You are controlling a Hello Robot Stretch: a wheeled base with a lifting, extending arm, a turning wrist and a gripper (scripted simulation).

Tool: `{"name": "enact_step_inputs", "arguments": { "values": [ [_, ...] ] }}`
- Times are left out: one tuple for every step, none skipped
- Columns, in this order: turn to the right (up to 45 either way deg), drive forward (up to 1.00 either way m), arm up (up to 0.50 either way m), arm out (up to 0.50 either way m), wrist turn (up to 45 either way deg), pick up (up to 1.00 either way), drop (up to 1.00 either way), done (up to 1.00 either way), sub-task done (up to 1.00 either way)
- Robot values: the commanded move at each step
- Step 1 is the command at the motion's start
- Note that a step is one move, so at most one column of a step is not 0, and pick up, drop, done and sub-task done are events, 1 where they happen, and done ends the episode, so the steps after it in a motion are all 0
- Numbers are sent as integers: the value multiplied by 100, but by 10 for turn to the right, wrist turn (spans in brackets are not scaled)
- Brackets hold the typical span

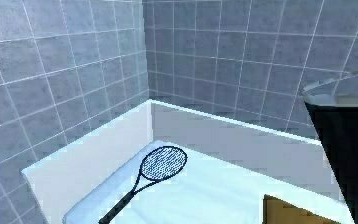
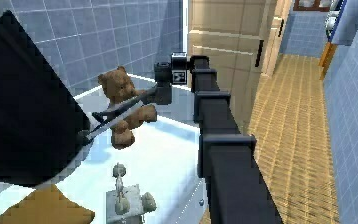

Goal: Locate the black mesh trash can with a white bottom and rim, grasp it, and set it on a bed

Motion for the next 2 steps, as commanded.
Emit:
{"name": "enact_step_inputs", "arguments": {
  "values": [
    [0, 0, -16, 0, 0, 0, 0, 0, 0],
    [0, 0, -32, 0, 0, 0, 0, 0, 0]
  ]
}}
